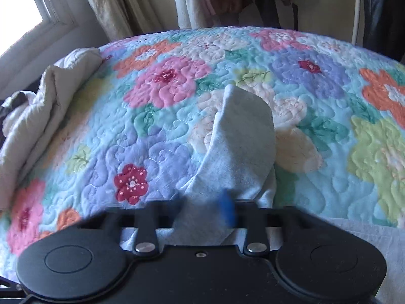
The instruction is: Fold clothes
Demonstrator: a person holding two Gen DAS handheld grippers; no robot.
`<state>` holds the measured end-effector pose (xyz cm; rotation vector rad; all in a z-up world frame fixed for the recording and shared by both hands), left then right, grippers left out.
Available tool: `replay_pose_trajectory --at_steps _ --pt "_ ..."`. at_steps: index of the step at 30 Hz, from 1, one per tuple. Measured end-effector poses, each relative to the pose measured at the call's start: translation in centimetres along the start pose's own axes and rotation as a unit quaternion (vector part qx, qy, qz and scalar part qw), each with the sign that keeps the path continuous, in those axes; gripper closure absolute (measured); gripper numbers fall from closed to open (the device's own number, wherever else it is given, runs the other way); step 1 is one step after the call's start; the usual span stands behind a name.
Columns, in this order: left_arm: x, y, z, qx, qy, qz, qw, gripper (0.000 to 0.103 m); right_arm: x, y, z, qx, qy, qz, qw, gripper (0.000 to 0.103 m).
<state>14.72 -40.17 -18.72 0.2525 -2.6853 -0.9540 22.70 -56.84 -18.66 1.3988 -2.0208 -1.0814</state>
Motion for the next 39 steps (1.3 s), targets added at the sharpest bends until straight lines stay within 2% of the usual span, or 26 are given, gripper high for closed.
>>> replay_pose_trajectory --at_steps 3,5,8,10,11,12,13,15,16,18,19,21,22,23,26,28,30,31,32,33,35,37,39 --pt "-0.8 0.8 -0.2 0.011 0.010 -0.009 0.9999 0.102 -0.6 0.7 -0.9 0.028 -0.011 -0.013 0.999 0.100" --pt "-2.2 1.6 -0.7 0.026 0.021 -0.035 0.9988 0.102 -1.2 2.1 -2.6 0.063 -0.048 -0.067 0.995 0.100" --pt "-6.2 3.6 -1.3 0.059 0.078 -0.107 0.9893 0.102 -2.3 4.5 -5.7 0.127 -0.096 -0.195 0.968 0.099" --pt "-9.3 4.3 -0.7 0.062 0.123 -0.155 0.9782 0.102 -2.1 4.9 -6.9 0.137 -0.139 -0.222 0.955 0.094" --pt "-10.9 4.6 -0.4 0.064 0.145 -0.179 0.9709 0.102 -1.8 4.9 -7.2 0.139 -0.154 -0.221 0.953 0.080" --pt "-12.3 4.9 -0.1 0.064 0.167 -0.201 0.9631 0.102 -1.4 4.8 -7.3 0.141 -0.163 -0.213 0.953 0.073" --pt "-13.4 4.7 0.5 0.059 0.189 -0.204 0.9589 0.102 -0.8 4.6 -7.2 0.144 -0.166 -0.198 0.955 0.067" --pt "-15.0 4.1 1.6 0.044 0.221 -0.221 0.9488 0.103 0.3 3.8 -6.5 0.134 -0.142 -0.149 0.969 0.066" --pt "-15.3 4.0 2.1 0.032 0.222 -0.246 0.9430 0.103 1.0 3.2 -6.0 0.123 -0.125 -0.121 0.977 0.067" --pt "-15.4 3.6 2.6 0.018 0.213 -0.252 0.9438 0.103 2.4 2.1 -4.8 0.094 -0.090 -0.069 0.989 0.066" --pt "-15.5 3.8 2.5 0.023 0.219 -0.249 0.9433 0.103 3.3 1.6 -4.3 0.079 -0.078 -0.055 0.992 0.066" --pt "-15.4 4.1 1.6 0.050 0.234 -0.218 0.9463 0.103 5.0 0.8 -3.4 0.058 -0.075 -0.036 0.995 0.065" --pt "-15.4 4.1 1.1 0.063 0.237 -0.209 0.9468 0.103 5.9 0.3 -3.0 0.050 -0.086 -0.027 0.995 0.059" --pt "-15.2 4.1 0.5 0.067 0.234 -0.202 0.9487 0.103 6.7 -0.1 -2.7 0.044 -0.100 -0.025 0.994 0.049" --pt "-14.2 3.4 -1.3 0.066 0.215 -0.166 0.9600 0.102 7.8 -1.6 -2.4 0.027 -0.148 -0.055 0.987 0.043" --pt "-13.6 2.3 -3.0 0.057 0.208 -0.133 0.9672 0.102 7.7 -2.8 -2.6 0.010 -0.170 -0.075 0.983 0.042" --pt "-13.2 0.9 -5.3 0.042 0.185 -0.109 0.9758 0.096 7.0 -3.5 -3.0 0.008 -0.179 -0.090 0.980 0.042" --pt "-13.1 0.1 -6.6 0.037 0.165 -0.105 0.9800 0.092 6.5 -3.6 -3.2 0.012 -0.175 -0.102 0.979 0.057" --pt "-13.1 -0.6 -7.7 0.033 0.154 -0.105 0.9819 0.078 5.9 -3.4 -3.3 0.022 -0.159 -0.108 0.981 0.097" --pt "-13.2 -1.1 -8.7 0.038 0.152 -0.109 0.9815 0.064 5.1 -2.8 -3.5 0.038 -0.131 -0.109 0.985 0.095" --pt "-13.5 -1.7 -10.5 0.055 0.152 -0.108 0.9809 0.060 4.0 -0.1 -3.8 0.114 -0.072 -0.117 0.984 0.095" --pt "-13.6 -2.1 -11.8 0.077 0.148 -0.103 0.9806 0.053 3.0 3.4 -3.3 0.191 -0.016 -0.130 0.973 0.095" --pt "-13.6 -2.2 -12.5 0.099 0.137 -0.108 0.9798 0.038 1.7 6.4 -1.9 0.249 0.063 -0.107 0.961 0.095"
Point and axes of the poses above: each gripper's, at about its wrist camera, not at the fingertips, and y roughly against the way its jaws point, x to its right, z to its underside, the point moved 6 cm from there along -y, roughly the way its jaws point, and after that the axes turned 10 degrees about z, right-handed, at the moved point
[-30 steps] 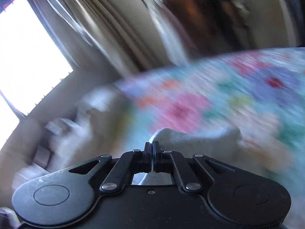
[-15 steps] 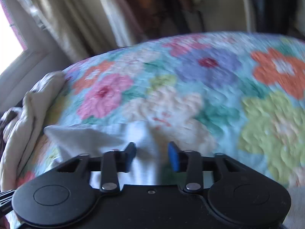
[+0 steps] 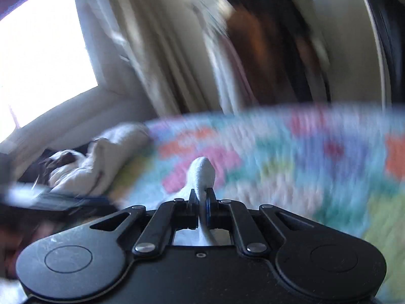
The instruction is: Fold clothes
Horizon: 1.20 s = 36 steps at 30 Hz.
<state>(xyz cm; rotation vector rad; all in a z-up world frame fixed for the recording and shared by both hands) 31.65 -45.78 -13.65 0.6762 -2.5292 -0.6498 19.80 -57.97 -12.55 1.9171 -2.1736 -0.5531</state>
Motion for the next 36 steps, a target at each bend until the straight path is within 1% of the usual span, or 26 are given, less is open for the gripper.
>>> replay_pose_trajectory --at_steps 1,2,3,4,6,7,8,10,11,12,13,14,16,17,18,19,20,21,22,23,25,26,28,31,33,36 --pt "0.0 -0.2 0.0 0.009 -0.003 0.001 1.0000 0.034 -1.1 1.2 0.3 0.014 0.063 0.006 0.998 0.095" --pt "0.0 -0.5 0.2 0.008 -0.002 0.000 1.0000 0.030 -2.0 2.0 0.9 0.017 0.115 0.008 0.993 0.095" --pt "-0.1 -1.1 0.6 0.000 0.005 0.000 1.0000 0.030 -2.6 2.6 1.7 0.012 0.159 0.007 0.987 0.095" --pt "-0.3 -1.8 1.0 -0.011 0.011 0.003 0.9999 0.030 -3.0 2.7 2.6 -0.001 0.188 0.005 0.982 0.096" --pt "-0.5 -3.4 2.1 -0.036 0.013 -0.005 0.9992 0.029 -3.3 2.4 4.3 -0.031 0.213 -0.005 0.977 0.096" --pt "-0.6 -4.3 2.8 -0.050 0.014 -0.009 0.9986 0.029 -3.4 2.4 4.9 -0.036 0.220 -0.008 0.975 0.096" --pt "-0.5 -5.1 3.4 -0.065 0.010 -0.008 0.9978 0.029 -3.4 2.4 5.3 -0.040 0.219 -0.010 0.975 0.096" --pt "-0.1 -6.4 4.2 -0.072 -0.006 -0.022 0.9971 0.033 -3.2 2.2 5.4 -0.048 0.211 -0.011 0.976 0.096" --pt "0.4 -7.0 4.3 -0.084 -0.020 -0.027 0.9959 0.054 -3.1 2.0 5.2 -0.045 0.216 -0.004 0.975 0.096" --pt "1.0 -7.4 4.2 -0.096 -0.041 -0.032 0.9941 0.090 -3.1 1.8 4.9 -0.042 0.221 0.003 0.974 0.096" --pt "1.6 -7.4 3.6 -0.092 -0.061 -0.040 0.9930 0.098 -3.0 1.5 4.5 -0.037 0.224 0.015 0.974 0.096" --pt "2.1 -7.4 2.9 -0.086 -0.081 -0.050 0.9918 0.098 -2.6 1.0 3.7 -0.027 0.217 0.038 0.975 0.097" --pt "3.0 -6.2 0.4 -0.013 -0.112 -0.078 0.9905 0.098 -1.3 -0.1 1.8 -0.006 0.180 0.092 0.979 0.097" --pt "3.1 -5.6 -0.8 0.026 -0.118 -0.087 0.9888 0.097 -0.4 -0.8 1.1 -0.006 0.150 0.117 0.982 0.094" --pt "2.9 -5.4 -1.6 0.050 -0.117 -0.109 0.9859 0.092 0.6 -1.3 0.7 -0.015 0.126 0.143 0.982 0.092" --pt "2.3 -5.5 -2.0 0.055 -0.110 -0.138 0.9828 0.088 1.6 -1.5 0.5 -0.028 0.107 0.171 0.979 0.081" --pt "1.6 -5.7 -2.1 0.051 -0.094 -0.173 0.9791 0.067 2.6 -1.4 0.4 -0.040 0.090 0.199 0.975 0.063" --pt "1.1 -5.8 -1.9 0.043 -0.082 -0.182 0.9789 0.043 3.6 -1.3 0.4 -0.052 0.073 0.227 0.970 0.055" --pt "0.6 -5.9 -1.7 0.035 -0.071 -0.190 0.9786 0.038 4.6 -0.7 0.5 -0.059 0.053 0.243 0.967 0.046" --pt "0.6 -5.6 -1.3 0.035 -0.070 -0.182 0.9803 0.038 5.5 0.3 0.6 -0.062 0.030 0.251 0.966 0.046" --pt "0.7 -4.9 -0.1 0.026 -0.068 -0.156 0.9850 0.036 6.8 2.5 1.5 -0.087 -0.009 0.237 0.968 0.046" --pt "0.8 -4.5 0.6 0.010 -0.064 -0.148 0.9868 0.034 7.3 3.6 1.9 -0.102 -0.028 0.225 0.969 0.046" --pt "1.1 -3.4 2.1 -0.021 -0.060 -0.129 0.9896 0.034 8.0 6.9 3.6 -0.131 -0.069 0.207 0.967 0.046" --pt "2.9 0.0 4.5 -0.052 -0.096 -0.109 0.9880 0.034 8.4 13.0 7.1 -0.164 -0.136 0.202 0.956 0.045" --pt "3.5 3.7 6.0 -0.051 -0.120 -0.112 0.9851 0.032 8.4 17.1 9.4 -0.181 -0.175 0.200 0.947 0.045" --pt "3.5 9.2 8.4 -0.056 -0.110 -0.108 0.9865 0.027 7.1 23.3 11.9 -0.179 -0.209 0.192 0.942 0.045"
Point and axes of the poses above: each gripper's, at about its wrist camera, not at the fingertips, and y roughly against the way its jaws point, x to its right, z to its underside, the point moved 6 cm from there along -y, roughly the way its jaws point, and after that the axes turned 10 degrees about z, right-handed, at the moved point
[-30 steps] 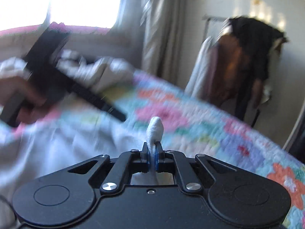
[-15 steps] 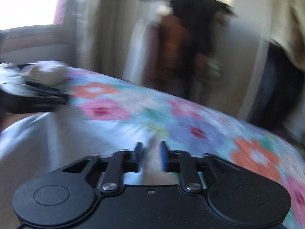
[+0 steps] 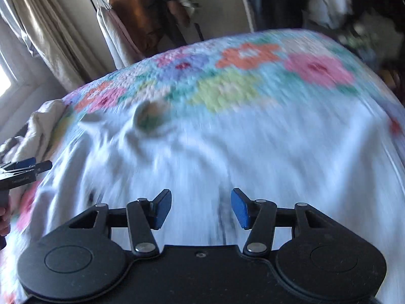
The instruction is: Fold clothes
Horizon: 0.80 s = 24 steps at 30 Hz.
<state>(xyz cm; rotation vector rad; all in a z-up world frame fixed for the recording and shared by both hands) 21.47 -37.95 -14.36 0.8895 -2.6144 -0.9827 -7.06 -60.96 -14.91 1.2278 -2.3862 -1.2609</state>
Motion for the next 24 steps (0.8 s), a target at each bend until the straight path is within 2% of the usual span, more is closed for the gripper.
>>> replay_pose_trajectory --at_steps 2,6,9,11,13,17,19,20,22,23,24 --pt "-0.7 3.1 2.1 -0.006 0.011 0.001 0.9999 0.026 1.2 2.8 2.2 0.006 -0.015 -0.006 1.000 0.044" --pt "-2.1 8.4 6.9 -0.029 0.006 -0.038 0.9989 0.026 3.4 6.6 5.4 0.021 -0.050 0.011 0.998 0.042" --pt "-3.8 11.5 9.9 -0.035 0.043 -0.038 0.9977 0.026 4.0 7.8 7.0 0.035 -0.048 0.026 0.998 0.042" --pt "-4.9 12.8 11.5 -0.038 0.078 -0.022 0.9960 0.025 4.0 8.1 7.9 0.032 -0.041 0.028 0.998 0.042" --pt "-6.0 12.9 13.0 -0.035 0.130 0.013 0.9908 0.024 4.0 8.6 8.4 0.028 -0.034 0.023 0.999 0.042" --pt "-7.0 11.1 15.3 -0.060 0.216 0.063 0.9723 0.024 4.2 9.5 8.5 0.046 -0.026 0.046 0.998 0.042" --pt "-6.8 9.9 16.1 -0.054 0.245 0.076 0.9651 0.024 4.2 9.3 8.8 0.045 -0.027 0.047 0.998 0.042" --pt "-6.6 9.7 16.1 -0.044 0.242 0.075 0.9665 0.027 4.2 9.1 8.9 0.043 -0.027 0.046 0.998 0.042" --pt "-5.9 9.8 15.8 -0.029 0.215 0.065 0.9741 0.084 4.0 8.5 9.4 0.035 -0.022 0.048 0.998 0.042" --pt "-5.4 10.0 15.6 -0.022 0.201 0.057 0.9776 0.103 3.9 8.2 9.6 0.031 -0.019 0.052 0.998 0.042" --pt "-5.2 11.1 15.2 0.003 0.190 0.026 0.9814 0.103 3.7 8.0 9.7 0.028 -0.015 0.058 0.998 0.042"
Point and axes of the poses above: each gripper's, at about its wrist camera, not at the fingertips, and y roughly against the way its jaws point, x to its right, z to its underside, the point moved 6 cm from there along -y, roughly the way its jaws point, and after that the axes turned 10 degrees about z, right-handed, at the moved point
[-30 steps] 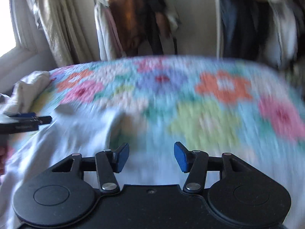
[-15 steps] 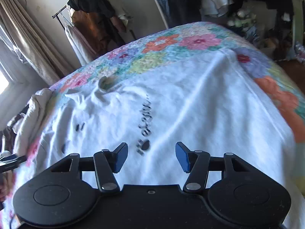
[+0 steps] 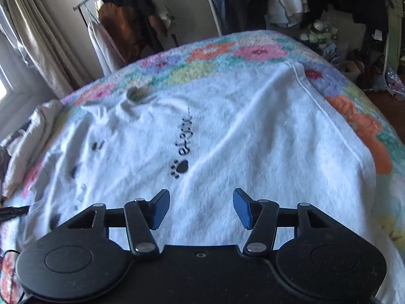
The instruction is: Fold clothes
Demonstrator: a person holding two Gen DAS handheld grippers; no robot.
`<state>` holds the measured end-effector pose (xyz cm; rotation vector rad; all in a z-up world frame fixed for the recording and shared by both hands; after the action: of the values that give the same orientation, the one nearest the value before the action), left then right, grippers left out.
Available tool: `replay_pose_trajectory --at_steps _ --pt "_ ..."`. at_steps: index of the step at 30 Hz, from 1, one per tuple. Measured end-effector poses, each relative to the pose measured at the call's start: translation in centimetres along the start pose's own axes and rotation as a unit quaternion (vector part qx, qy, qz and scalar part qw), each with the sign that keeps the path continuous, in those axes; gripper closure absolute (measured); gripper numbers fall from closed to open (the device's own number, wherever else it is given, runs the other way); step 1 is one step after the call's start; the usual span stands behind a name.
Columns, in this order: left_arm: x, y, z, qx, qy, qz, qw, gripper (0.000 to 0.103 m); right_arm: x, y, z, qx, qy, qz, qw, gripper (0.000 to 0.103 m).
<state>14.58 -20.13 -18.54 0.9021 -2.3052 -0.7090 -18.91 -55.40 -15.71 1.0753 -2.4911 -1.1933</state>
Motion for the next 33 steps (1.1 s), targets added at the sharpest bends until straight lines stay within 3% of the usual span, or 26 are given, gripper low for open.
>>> replay_pose_trajectory --at_steps 1,2,3,4,5,8,10,13,16,18,19,23,26,29,31,33 --pt "0.5 1.8 -0.5 0.047 -0.020 -0.024 0.9984 0.103 -0.2 0.0 0.0 0.000 0.007 0.004 1.000 0.042" --pt "1.0 4.1 -1.1 0.104 -0.047 -0.057 0.9918 0.103 -0.5 0.2 0.0 0.002 0.014 0.007 1.000 0.042" --pt "1.3 5.8 -1.5 0.136 -0.067 -0.089 0.9844 0.103 -0.6 0.4 -0.1 0.005 0.019 0.009 1.000 0.042" --pt "1.1 7.3 -1.6 0.155 -0.057 -0.104 0.9808 0.103 -0.7 0.6 -0.1 0.006 0.022 0.010 1.000 0.042" --pt "0.3 7.7 -1.5 0.153 -0.022 -0.090 0.9839 0.103 -0.8 0.7 -0.2 0.006 0.023 0.010 1.000 0.042" --pt "-2.2 4.7 -0.1 0.071 0.074 -0.008 0.9947 0.101 -1.4 1.0 -0.4 0.001 0.025 0.004 1.000 0.042" --pt "-2.5 2.4 1.3 0.026 0.097 0.026 0.9946 0.098 -1.8 1.0 -0.1 -0.003 0.029 -0.005 1.000 0.042" --pt "-3.0 -0.2 3.4 -0.007 0.121 0.061 0.9908 0.089 -2.5 0.9 0.4 -0.011 0.034 -0.019 0.999 0.042" --pt "-3.4 -0.8 3.4 0.004 0.152 0.099 0.9834 0.067 -3.1 0.4 1.0 -0.022 0.038 -0.029 0.999 0.042" --pt "-3.6 -0.8 3.3 0.007 0.190 0.130 0.9731 0.043 -3.8 -0.2 1.1 -0.029 0.040 -0.025 0.998 0.042" --pt "-3.5 -0.8 3.2 0.003 0.191 0.135 0.9723 0.039 -4.2 -0.3 1.0 -0.029 0.040 -0.030 0.998 0.042" --pt "-2.2 -0.2 2.9 -0.024 0.159 0.120 0.9797 0.029 -7.5 -0.2 1.6 -0.046 0.033 -0.098 0.994 0.042" --pt "-1.5 -0.1 3.0 -0.042 0.146 0.100 0.9833 0.013 -13.5 0.2 3.2 -0.100 0.066 -0.198 0.973 0.042" --pt "-3.1 0.8 2.6 -0.037 0.200 0.050 0.9779 0.012 -20.6 1.3 4.3 -0.125 0.143 -0.243 0.951 0.042" --pt "-3.7 1.7 2.0 -0.026 0.186 0.005 0.9821 0.012 -24.4 1.6 4.5 -0.123 0.177 -0.252 0.944 0.042" --pt "-3.3 1.0 1.8 -0.049 0.135 0.016 0.9895 0.015 -27.1 1.1 4.2 -0.125 0.176 -0.263 0.940 0.042"
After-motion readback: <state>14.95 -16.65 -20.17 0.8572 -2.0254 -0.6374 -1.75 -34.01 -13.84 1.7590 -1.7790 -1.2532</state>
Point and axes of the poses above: each gripper's, at about its wrist camera, not at the fingertips, and y roughly against the way its jaws point, x to its right, z to its underside, the point moved 6 cm from there along -y, roughly the way its jaws point, and after that the axes turned 10 degrees about z, right-handed, at the moved point
